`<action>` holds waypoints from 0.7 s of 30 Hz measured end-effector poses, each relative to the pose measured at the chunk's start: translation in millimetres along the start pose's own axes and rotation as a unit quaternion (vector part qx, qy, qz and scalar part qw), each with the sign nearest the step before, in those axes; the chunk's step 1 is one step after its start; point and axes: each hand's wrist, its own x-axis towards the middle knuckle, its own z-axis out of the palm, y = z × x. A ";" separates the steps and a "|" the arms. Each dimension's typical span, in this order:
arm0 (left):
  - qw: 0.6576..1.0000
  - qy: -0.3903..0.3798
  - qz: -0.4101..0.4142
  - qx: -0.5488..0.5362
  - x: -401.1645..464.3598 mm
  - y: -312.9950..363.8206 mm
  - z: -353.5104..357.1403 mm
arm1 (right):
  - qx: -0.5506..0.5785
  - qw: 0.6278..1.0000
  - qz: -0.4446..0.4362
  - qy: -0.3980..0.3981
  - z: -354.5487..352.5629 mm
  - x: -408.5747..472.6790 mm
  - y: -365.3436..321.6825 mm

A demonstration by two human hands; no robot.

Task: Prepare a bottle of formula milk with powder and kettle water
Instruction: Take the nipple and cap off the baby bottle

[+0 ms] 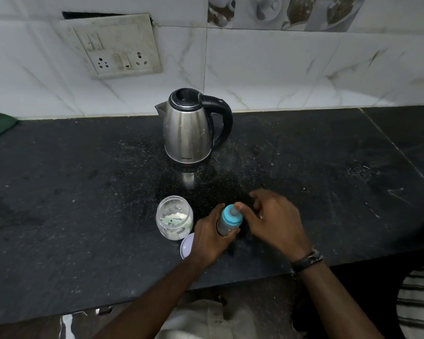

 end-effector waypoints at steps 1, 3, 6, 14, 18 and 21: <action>1.000 0.002 -0.005 -0.007 -0.7 -1.2 0.7 | -0.030 1.000 -0.008 -0.002 3.4 -1.7 -9.8; 1.000 0.013 -0.010 -0.008 -1.3 -3.0 2.0 | -0.087 0.996 -0.028 0.001 14.3 -3.5 -24.0; 1.000 0.012 0.002 -0.002 -0.1 -0.2 2.2 | -0.128 0.991 -0.036 -0.013 24.4 -2.2 -36.8; 1.000 -0.002 -0.018 -0.002 2.5 -12.1 4.0 | -0.113 0.993 0.003 -0.021 28.4 5.1 -44.1; 0.998 -0.029 -0.034 0.046 3.0 -29.4 7.9 | -0.088 0.995 -0.028 -0.024 28.4 11.2 -36.6; 0.997 -0.041 -0.039 0.045 7.6 -28.8 6.5 | -0.098 0.990 -0.083 -0.054 26.0 17.0 -27.5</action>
